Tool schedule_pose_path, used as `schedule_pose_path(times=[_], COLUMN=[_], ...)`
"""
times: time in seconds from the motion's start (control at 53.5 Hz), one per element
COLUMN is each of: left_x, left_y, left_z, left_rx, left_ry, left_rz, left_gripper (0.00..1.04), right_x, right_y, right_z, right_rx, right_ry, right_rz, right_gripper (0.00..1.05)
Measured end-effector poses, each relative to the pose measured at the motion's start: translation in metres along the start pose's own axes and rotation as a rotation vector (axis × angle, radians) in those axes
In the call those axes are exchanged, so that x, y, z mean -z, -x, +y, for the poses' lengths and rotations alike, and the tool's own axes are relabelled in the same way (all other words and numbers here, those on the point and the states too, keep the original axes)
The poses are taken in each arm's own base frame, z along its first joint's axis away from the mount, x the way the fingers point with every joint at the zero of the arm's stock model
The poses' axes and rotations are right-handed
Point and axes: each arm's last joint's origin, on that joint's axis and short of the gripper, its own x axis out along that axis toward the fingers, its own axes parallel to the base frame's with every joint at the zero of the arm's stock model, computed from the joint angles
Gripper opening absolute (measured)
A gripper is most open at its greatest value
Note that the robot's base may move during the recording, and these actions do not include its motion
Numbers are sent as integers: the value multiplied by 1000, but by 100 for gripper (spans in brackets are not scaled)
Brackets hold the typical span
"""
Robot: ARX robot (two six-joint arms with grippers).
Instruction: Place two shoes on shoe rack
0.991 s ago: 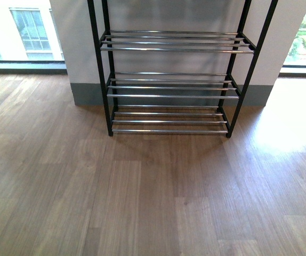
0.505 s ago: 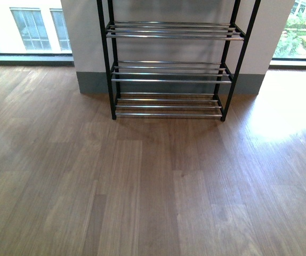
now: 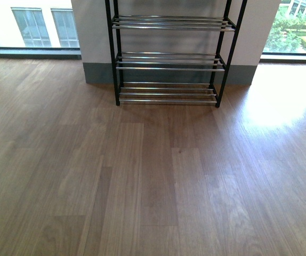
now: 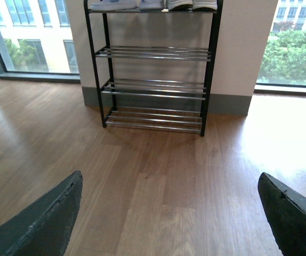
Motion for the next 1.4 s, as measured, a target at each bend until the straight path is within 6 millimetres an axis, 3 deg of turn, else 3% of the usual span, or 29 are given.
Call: schedule_pose_path(times=[1.403], left_x=[0], left_y=[0], left_z=[0], left_rx=[0], left_ry=[0], left_rz=[0], left_gripper=[95], right_x=[0], right_y=[0], right_z=[0], right_rx=[0], right_ry=[0], right_rz=[0], right_gripper=[95])
